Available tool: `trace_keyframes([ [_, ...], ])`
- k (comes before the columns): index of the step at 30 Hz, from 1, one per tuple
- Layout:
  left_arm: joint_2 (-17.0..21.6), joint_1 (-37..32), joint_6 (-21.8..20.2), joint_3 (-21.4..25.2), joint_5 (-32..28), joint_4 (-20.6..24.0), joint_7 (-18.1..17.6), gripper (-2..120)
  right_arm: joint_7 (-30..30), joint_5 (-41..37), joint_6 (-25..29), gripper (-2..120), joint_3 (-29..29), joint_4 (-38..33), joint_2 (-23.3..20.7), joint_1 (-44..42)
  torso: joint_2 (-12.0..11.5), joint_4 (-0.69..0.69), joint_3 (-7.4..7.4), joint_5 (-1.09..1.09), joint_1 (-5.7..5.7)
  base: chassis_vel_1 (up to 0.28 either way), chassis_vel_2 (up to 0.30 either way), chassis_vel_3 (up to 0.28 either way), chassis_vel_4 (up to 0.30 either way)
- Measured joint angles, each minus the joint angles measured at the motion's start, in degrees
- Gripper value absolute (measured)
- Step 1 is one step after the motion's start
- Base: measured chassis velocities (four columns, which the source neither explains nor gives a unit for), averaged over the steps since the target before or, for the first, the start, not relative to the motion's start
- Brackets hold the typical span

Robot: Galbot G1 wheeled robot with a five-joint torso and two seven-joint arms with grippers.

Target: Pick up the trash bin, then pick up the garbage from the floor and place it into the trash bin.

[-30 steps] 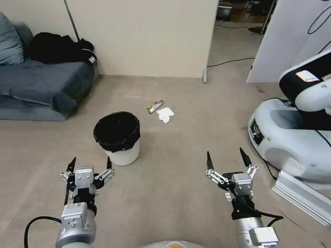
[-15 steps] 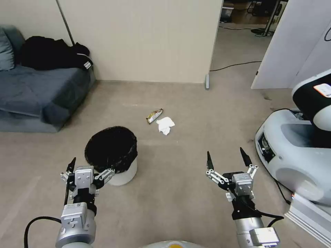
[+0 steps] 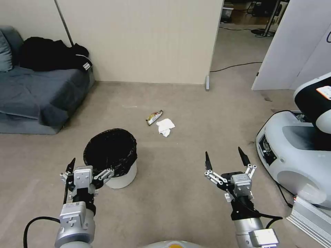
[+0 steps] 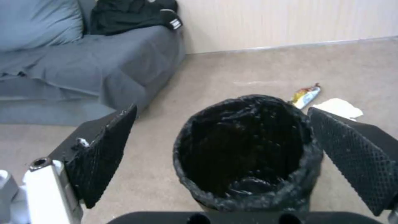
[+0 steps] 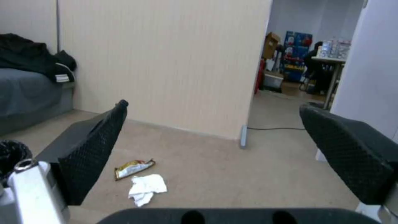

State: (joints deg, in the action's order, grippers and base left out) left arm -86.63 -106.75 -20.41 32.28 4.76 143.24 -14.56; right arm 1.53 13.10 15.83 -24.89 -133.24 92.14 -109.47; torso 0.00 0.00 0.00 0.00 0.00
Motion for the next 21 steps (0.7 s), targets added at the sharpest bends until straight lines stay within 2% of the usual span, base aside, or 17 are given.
trace_keyframes([
  [13,0.9,11.4,-10.9,7.5,-8.8,0.0,-4.5,100,0.4,1.1,0.5,100,-0.2,0.2,0.0,-0.1,0.0,0.0,0.0,0.0,0.0,0.0,0.0,0.0,0.0],
  [21,1.2,15.3,-14.4,10.4,-13.9,-4.9,-7.4,100,0.4,1.1,0.6,100,-0.5,0.7,0.0,-0.3,0.0,0.0,0.0,0.0,0.0,0.0,0.0,0.0,0.0],
])
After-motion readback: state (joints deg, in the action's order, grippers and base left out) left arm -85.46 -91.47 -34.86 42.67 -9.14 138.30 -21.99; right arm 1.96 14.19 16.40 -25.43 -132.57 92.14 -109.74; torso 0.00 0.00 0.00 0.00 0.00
